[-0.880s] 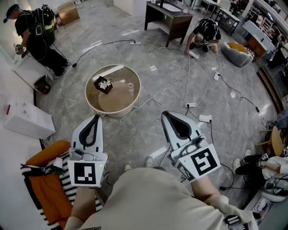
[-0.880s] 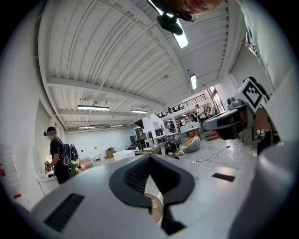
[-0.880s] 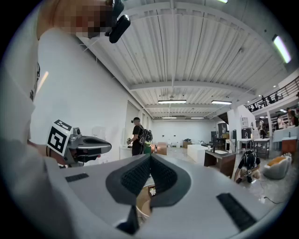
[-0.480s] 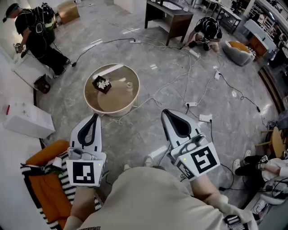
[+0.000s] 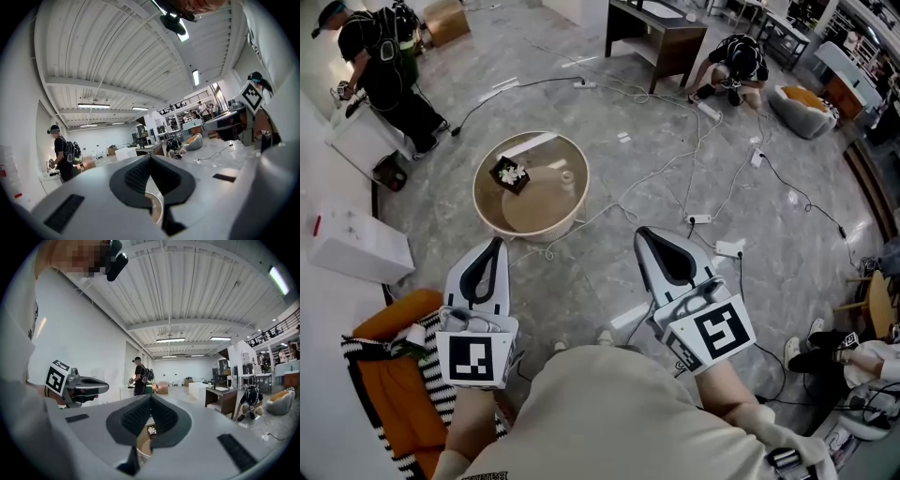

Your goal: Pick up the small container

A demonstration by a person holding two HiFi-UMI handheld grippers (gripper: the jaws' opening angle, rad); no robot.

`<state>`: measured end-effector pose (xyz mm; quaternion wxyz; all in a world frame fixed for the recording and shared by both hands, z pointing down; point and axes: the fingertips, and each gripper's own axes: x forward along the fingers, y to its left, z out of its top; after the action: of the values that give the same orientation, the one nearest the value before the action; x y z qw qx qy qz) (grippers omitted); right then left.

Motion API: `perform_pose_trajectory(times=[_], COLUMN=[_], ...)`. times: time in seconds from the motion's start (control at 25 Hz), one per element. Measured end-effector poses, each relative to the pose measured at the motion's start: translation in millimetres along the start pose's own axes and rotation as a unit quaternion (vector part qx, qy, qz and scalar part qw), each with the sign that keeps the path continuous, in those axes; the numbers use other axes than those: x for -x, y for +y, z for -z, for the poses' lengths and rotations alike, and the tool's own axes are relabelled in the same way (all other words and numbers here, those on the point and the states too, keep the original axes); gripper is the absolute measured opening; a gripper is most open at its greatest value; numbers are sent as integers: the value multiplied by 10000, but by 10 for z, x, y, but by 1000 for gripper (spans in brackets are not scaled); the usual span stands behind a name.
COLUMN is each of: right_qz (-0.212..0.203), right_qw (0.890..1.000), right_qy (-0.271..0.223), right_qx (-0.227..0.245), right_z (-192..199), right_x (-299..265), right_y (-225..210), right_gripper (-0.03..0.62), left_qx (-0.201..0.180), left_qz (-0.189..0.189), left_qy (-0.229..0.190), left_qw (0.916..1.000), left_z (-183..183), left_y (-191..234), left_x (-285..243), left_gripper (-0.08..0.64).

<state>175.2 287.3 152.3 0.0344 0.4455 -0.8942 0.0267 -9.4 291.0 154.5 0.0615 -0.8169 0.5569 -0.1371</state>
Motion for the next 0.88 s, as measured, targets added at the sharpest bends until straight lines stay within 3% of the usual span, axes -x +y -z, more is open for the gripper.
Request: perform_pose_trajectory(times=[0.56,0.88], right_qz=[-152,-217], right_qw=[9999,9997], right_qy=[10,14], right_qx=[25,-62], right_z=[149,261], right_x=[174,6], right_y=[-406,-431], right_gripper=[-5,-5], left_qx=[-66,-92], left_qz=[-152,-177], left_qy=[139,65], left_qw=[9998,9998], left_z=[2,36], left_y=[-378,-323], left_x=[-186,-360], left_gripper=[6,6])
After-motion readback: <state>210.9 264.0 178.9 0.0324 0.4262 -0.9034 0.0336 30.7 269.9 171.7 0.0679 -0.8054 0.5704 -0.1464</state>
